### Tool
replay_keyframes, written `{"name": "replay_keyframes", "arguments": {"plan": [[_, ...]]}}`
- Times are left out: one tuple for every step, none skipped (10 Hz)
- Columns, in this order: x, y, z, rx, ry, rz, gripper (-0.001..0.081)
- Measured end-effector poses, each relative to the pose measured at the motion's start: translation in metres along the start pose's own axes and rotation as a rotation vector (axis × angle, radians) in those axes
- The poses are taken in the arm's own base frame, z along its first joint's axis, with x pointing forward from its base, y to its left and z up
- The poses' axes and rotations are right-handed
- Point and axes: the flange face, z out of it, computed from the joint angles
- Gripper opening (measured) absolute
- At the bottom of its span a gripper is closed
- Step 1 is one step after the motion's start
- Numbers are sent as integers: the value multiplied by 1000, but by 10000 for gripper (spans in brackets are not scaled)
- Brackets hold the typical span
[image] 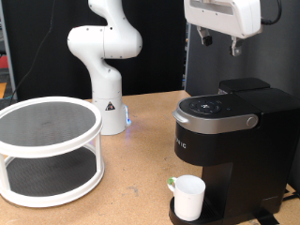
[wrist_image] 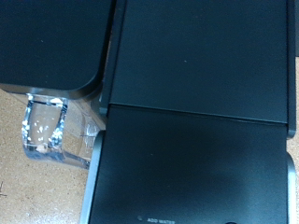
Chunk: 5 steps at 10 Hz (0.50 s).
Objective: Make a cup of coffee with the keurig machine
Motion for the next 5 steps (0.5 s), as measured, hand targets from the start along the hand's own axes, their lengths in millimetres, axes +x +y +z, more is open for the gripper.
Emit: {"name": "replay_keyframes", "arguments": {"plan": [[1,3,0,4,-8,1,806],[2,6,1,0,-20,-1,806],[1,10,4,-7,-39,-6,806],[-1,13,9,-11,-60,-10,806],[-2,17,15,-13,-77,-12,806]]}}
